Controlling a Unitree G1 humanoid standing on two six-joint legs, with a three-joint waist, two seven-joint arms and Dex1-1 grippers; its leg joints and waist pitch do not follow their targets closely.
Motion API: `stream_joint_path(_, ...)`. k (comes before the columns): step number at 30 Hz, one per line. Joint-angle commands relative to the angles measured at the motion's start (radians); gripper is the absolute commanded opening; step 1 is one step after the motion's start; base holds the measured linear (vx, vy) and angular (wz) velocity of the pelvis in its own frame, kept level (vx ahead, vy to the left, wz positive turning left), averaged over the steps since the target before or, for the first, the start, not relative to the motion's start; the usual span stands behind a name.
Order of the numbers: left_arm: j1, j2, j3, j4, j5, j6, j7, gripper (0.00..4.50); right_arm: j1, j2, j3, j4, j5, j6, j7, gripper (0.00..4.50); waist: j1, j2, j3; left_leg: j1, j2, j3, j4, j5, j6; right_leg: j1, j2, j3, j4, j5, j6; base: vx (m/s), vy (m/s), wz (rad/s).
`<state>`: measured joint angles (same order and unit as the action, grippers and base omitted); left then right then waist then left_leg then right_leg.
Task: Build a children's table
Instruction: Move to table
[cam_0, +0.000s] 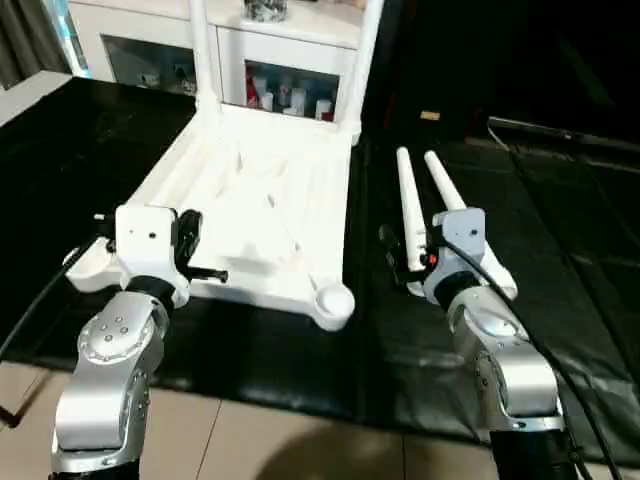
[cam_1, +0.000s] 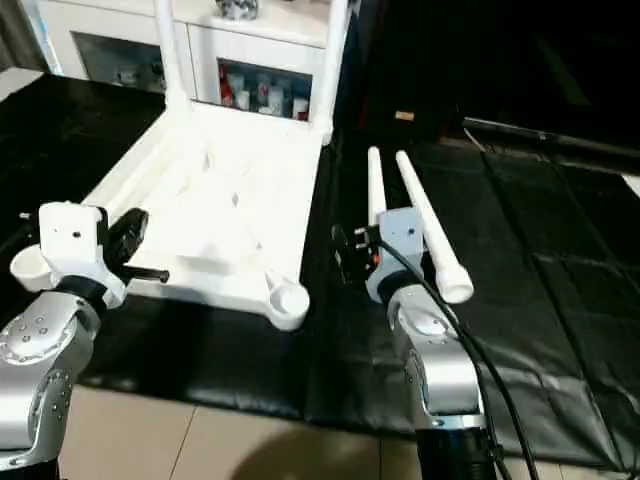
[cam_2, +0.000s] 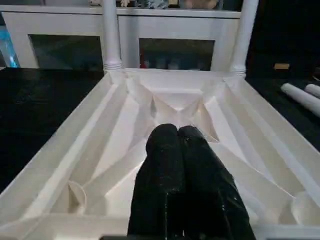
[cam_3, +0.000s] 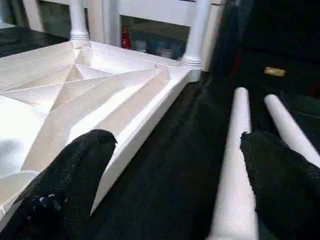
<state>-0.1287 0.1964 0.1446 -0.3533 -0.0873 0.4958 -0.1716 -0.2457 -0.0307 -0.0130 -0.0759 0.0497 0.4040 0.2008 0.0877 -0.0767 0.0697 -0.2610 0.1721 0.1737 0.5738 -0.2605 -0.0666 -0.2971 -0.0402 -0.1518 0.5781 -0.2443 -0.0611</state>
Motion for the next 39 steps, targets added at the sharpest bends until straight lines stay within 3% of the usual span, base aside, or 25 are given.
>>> stream_joint_path(1, -0.012, 0.003, -0.001, 0.009, -0.014, 0.007, -0.004, 0.08, -0.009, -0.009, -0.007, -0.01, 0.016, 0.014, -0.002, 4.5, -0.008, 0.028, -0.068, 0.007, 0.077, -0.029, -0.079, -0.12, 0.074, 0.035, -0.107, 0.085, -0.048, -0.161, -0.152, 0.103, 0.008, 0.03)
stream_joint_path(3, -0.017, 0.004, -0.001, 0.01, -0.015, 0.009, -0.005, 0.08, -0.006, -0.007, -0.004, -0.013, 0.02, 0.01, -0.001, 4.5, 0.001, 0.02, -0.08, -0.033, 0.034, -0.012, -0.05, 0.008, 0.102, 0.077, -0.109, 0.101, -0.035, -0.012, -0.205, 0.103, 0.007, 0.03)
stream_joint_path(6, -0.021, 0.005, -0.001, 0.011, -0.015, 0.01, -0.005, 0.08, -0.006, -0.007, -0.003, -0.014, 0.022, 0.009, 0.0, 4.5, 0.012, 0.019, -0.087, -0.084, 0.012, -0.02, -0.019, 0.098, 0.119, 0.117, -0.1, 0.113, -0.024, 0.137, -0.216, 0.116, 0.006, 0.07)
stream_joint_path(7, -0.022, 0.006, -0.001, 0.011, -0.016, 0.011, -0.007, 0.08, -0.007, -0.004, -0.002, -0.015, 0.028, 0.026, 0.003, 4.5, 0.013, 0.025, -0.089, -0.077, 0.016, -0.023, -0.021, 0.118, 0.115, 0.112, -0.096, 0.107, -0.016, 0.168, -0.211, 0.165, 0.004, -0.02)
stream_joint_path(8, -0.022, 0.008, -0.002, 0.01, -0.017, 0.011, -0.009, 0.08, -0.008, -0.002, -0.002, -0.015, 0.029, 0.037, 0.0, 4.5, -0.011, 0.056, -0.095, 0.131, 0.135, -0.061, -0.054, 0.183, 0.016, -0.06, -0.048, 0.078, 0.062, 0.112, -0.143, 0.165, 0.004, -0.02)
stream_joint_path(9, -0.021, 0.009, -0.002, 0.009, -0.017, 0.011, -0.009, 0.08, -0.008, -0.001, -0.001, -0.015, 0.031, 0.037, 0.002, 4.5, -0.059, 0.033, -0.099, 0.221, 0.232, -0.142, -0.048, 0.456, 0.042, -0.199, -0.087, 0.068, 0.131, -0.045, -0.007, 0.183, -0.052, -0.35)
stream_joint_path(10, -0.02, 0.01, -0.002, 0.008, -0.018, 0.012, -0.009, 0.08, -0.01, 0.0, 0.0, -0.017, 0.036, 0.037, 0.007, 4.5, -0.061, 0.025, -0.094, 0.226, 0.221, -0.114, -0.029, 0.527, 0.047, -0.231, -0.113, 0.081, 0.134, -0.028, 0.011, 0.13, -0.076, -0.57)
stream_joint_path(11, -0.019, 0.011, 0.0, 0.007, -0.019, 0.013, -0.01, 0.08, -0.011, -0.002, 0.004, -0.019, 0.036, 0.033, 0.014, 4.5, -0.062, -0.007, -0.079, 0.147, 0.115, -0.03, -0.04, 0.422, 0.039, -0.192, -0.114, 0.088, 0.094, 0.126, -0.049, 0.13, -0.076, -0.57)
stream_joint_path(12, -0.019, 0.012, 0.0, 0.007, -0.02, 0.012, -0.01, 0.08, -0.013, -0.008, 0.011, -0.02, 0.03, 0.026, 0.018, 4.5, -0.019, -0.071, -0.087, 0.004, -0.068, 0.033, 0.02, 0.087, 0.122, -0.007, -0.089, 0.177, 0.017, 0.101, -0.064, 0.103, -0.06, -0.32)
stream_joint_path(13, -0.018, 0.013, 0.001, 0.006, -0.02, 0.01, -0.011, 0.08, -0.015, -0.01, 0.015, -0.018, 0.03, 0.034, 0.022, 4.5, 0.018, -0.037, -0.079, -0.069, -0.049, -0.033, 0.149, -0.106, 0.129, 0.074, -0.263, 0.309, -0.064, -0.082, -0.268, 0.108, -0.052, -0.02)
stream_joint_path(14, -0.018, 0.013, 0.001, 0.006, -0.02, 0.01, -0.011, 0.08, -0.015, -0.01, 0.015, -0.018, 0.03, 0.034, 0.022, 4.5, 0.025, -0.031, -0.083, -0.097, -0.03, -0.061, 0.181, -0.08, 0.094, 0.093, -0.271, 0.308, -0.054, -0.063, -0.346, 0.108, -0.052, -0.02)
stream_joint_path(15, -0.014, 0.011, 0.004, 0.006, -0.026, 0.0, -0.013, 0.08, -0.024, -0.014, 0.019, -0.012, 0.03, 0.037, 0.026, 4.5, 0.01, -0.039, -0.083, -0.149, -0.022, -0.082, 0.197, 0.005, 0.025, 0.1, -0.226, 0.261, -0.025, 0.061, -0.396, 0.099, -0.033, -0.05)
stream_joint_path(16, -0.013, 0.011, 0.004, 0.005, -0.027, -0.002, -0.013, 0.08, -0.03, -0.015, 0.02, -0.007, 0.032, 0.04, 0.028, 4.5, 0.004, -0.036, -0.081, -0.155, -0.018, -0.087, 0.187, 0.057, 0.004, 0.089, -0.218, 0.24, -0.019, 0.16, -0.404, 0.078, -0.021, -0.14)
stream_joint_path(17, -0.012, 0.013, 0.003, 0.002, -0.026, 0.003, -0.014, 0.08, -0.04, -0.02, 0.022, -0.002, 0.027, 0.039, 0.027, 4.5, -0.008, -0.023, -0.068, -0.14, 0.0, -0.09, 0.128, 0.2, -0.003, 0.036, -0.194, 0.162, -0.024, 0.247, -0.379, 0.078, -0.021, -0.14)
stream_joint_path(18, -0.01, 0.018, 0.002, -0.001, -0.024, 0.011, -0.016, 0.08, -0.055, -0.029, 0.026, 0.004, 0.026, 0.041, 0.032, 4.5, -0.014, 0.016, -0.063, -0.117, 0.008, -0.081, 0.019, 0.306, 0.024, 0.002, -0.119, 0.088, -0.03, 0.118, -0.281, 0.073, 0.009, -0.08)
stream_joint_path(19, -0.01, 0.02, 0.002, -0.003, -0.024, 0.013, -0.017, 0.08, -0.065, -0.033, 0.027, 0.009, 0.027, 0.05, 0.035, 4.5, -0.031, 0.06, -0.069, -0.126, 0.051, -0.098, -0.035, 0.293, 0.058, 0.02, -0.059, 0.066, 0.017, 0.102, -0.158, 0.081, 0.053, -0.16)
stream_joint_path(20, -0.009, 0.022, 0.002, -0.004, -0.026, 0.013, -0.017, 0.08, -0.076, -0.038, 0.029, 0.014, 0.025, 0.06, 0.034, 4.5, -0.05, 0.066, -0.068, -0.12, 0.079, -0.122, -0.035, 0.302, 0.087, -0.002, -0.029, 0.062, 0.06, 0.134, -0.11, 0.081, 0.053, -0.16)
stream_joint_path(21, -0.009, 0.032, -0.001, -0.006, -0.025, 0.016, -0.024, 0.08, -0.098, -0.045, 0.03, 0.029, 0.023, 0.061, 0.037, 4.5, -0.049, 0.057, -0.089, -0.061, 0.121, -0.143, -0.009, 0.339, 0.158, -0.044, -0.069, 0.097, 0.063, 0.178, -0.073, 0.074, 0.042, -0.11)
stream_joint_path(22, -0.009, 0.04, -0.004, -0.006, -0.024, 0.019, -0.031, 0.08, -0.116, -0.05, 0.03, 0.041, 0.022, 0.06, 0.04, 4.5, -0.053, 0.052, -0.089, -0.074, 0.114, -0.139, -0.005, 0.387, 0.177, -0.04, -0.088, 0.109, 0.056, 0.236, -0.078, 0.0, 0.0, 0.0)
stream_joint_path(23, -0.01, 0.055, -0.009, -0.008, -0.022, 0.022, -0.049, 0.08, -0.146, -0.054, 0.024, 0.062, 0.034, 0.079, 0.048, 4.5, -0.038, 0.048, -0.085, -0.094, 0.085, -0.111, -0.001, 0.393, 0.168, -0.031, -0.102, 0.119, 0.038, 0.297, -0.101, 0.0, 0.0, 0.0)
stream_joint_path(24, -0.011, 0.092, -0.023, -0.007, -0.014, 0.029, -0.085, 0.08, -0.205, -0.058, 0.01, 0.118, 0.035, 0.105, 0.033, 4.5, -0.029, 0.04, -0.08, -0.111, 0.064, -0.087, -0.015, 0.246, 0.109, -0.01, -0.112, 0.125, 0.022, 0.268, -0.123, 0.0, 0.0, 0.0)
stream_joint_path(26, -0.014, 0.124, -0.034, -0.003, -0.011, 0.039, -0.115, 0.08, -0.251, -0.056, -0.005, 0.168, 0.041, 0.136, 0.023, 4.5, -0.024, 0.031, -0.072, -0.102, 0.059, -0.072, -0.037, -0.012, 0.004, -0.007, -0.108, 0.128, 0.002, 0.093, -0.121, -0.072, 0.003, -0.03)
stream_joint_path(27, -0.019, 0.17, -0.044, 0.005, -0.021, 0.056, -0.161, 0.08, -0.312, -0.055, -0.019, 0.248, 0.034, 0.182, 0.004, 4.5, -0.023, 0.034, -0.063, -0.09, 0.057, -0.062, -0.052, -0.164, -0.046, -0.018, -0.106, 0.132, -0.018, -0.127, -0.108, -0.079, -0.018, -0.01)
stream_joint_path(30, -0.032, 0.255, -0.047, 0.009, -0.062, 0.096, -0.263, 0.08, -0.424, -0.071, -0.014, 0.421, 0.011, 0.217, 0.0, 4.5, -0.026, 0.039, -0.061, -0.084, 0.055, -0.062, -0.058, -0.255, -0.086, -0.033, -0.106, 0.137, -0.028, -0.289, -0.094, -0.073, -0.024, -0.04)
stream_joint_path(39, -0.04, 0.464, -0.105, -0.054, -0.178, 0.134, -0.568, 0.08, -0.66, -0.1, -0.101, 0.867, 0.052, 0.251, -0.06, 4.5, -0.007, 0.044, -0.065, -0.095, 0.06, -0.048, -0.058, -0.186, -0.094, -0.04, -0.107, 0.139, -0.014, -0.189, -0.111, -0.015, -0.004, -0.02)
